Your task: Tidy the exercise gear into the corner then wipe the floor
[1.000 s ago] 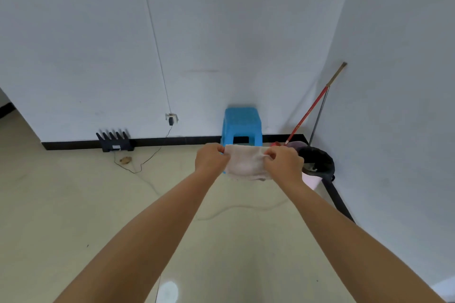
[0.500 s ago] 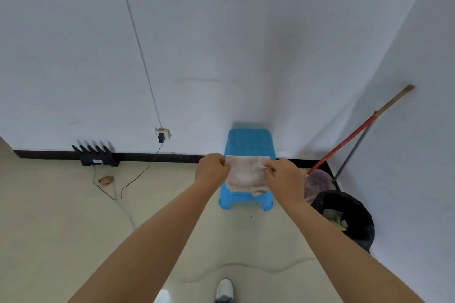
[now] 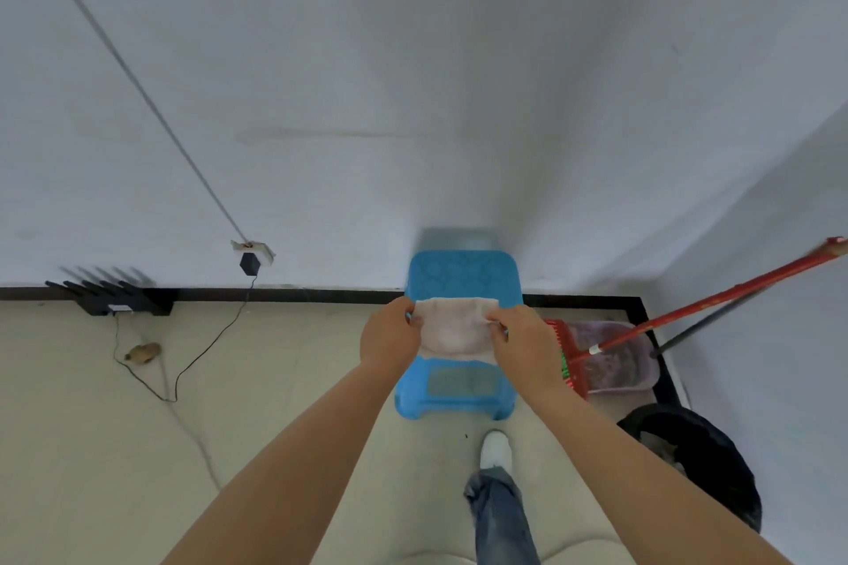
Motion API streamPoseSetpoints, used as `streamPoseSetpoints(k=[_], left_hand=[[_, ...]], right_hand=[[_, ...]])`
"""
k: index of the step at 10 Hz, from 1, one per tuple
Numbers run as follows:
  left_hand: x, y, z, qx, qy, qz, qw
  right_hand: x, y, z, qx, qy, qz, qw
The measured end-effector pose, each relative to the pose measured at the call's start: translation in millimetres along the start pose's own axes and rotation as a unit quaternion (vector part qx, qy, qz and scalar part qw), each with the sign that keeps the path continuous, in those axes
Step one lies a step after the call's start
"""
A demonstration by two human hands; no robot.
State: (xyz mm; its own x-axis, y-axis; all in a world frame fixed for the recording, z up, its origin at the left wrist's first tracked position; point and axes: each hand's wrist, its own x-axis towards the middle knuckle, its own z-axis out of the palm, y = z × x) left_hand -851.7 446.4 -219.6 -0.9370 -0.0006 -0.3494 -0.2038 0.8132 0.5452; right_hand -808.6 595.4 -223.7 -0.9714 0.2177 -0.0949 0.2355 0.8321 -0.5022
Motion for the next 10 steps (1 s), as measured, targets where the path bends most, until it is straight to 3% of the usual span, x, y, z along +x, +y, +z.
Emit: streamPoseSetpoints(k=[2,5,8,9,10], left_hand=[[117.8,19.3,43.7,0.025,-0.021,-0.069,0.997],[256.6,-15.4,129.7,0.069,-0.077,-0.15,0.983],[329.6,-37.9,226.5,0.033,-0.087,-0.141,0.986],[320.8,-49.3,229.8,0.065,-0.061,-0.098,0.991],[308.6,-64.3,229.7,0.064,0.028,0.011,0.997]], right_hand=[[124.7,44.4,40.9,0.026,-0.108,0.017,0.994],[231.5,98.0,147.0,0.103,-0.175,0.144,0.968],[288.9,175.4,212.5,0.058,-0.177,0.159,0.969],[285.6,187.9,216.5,0.048,-0.194,0.145,0.969],[284.0,188.8,212.5,0.071,-0.167,0.173,0.968]])
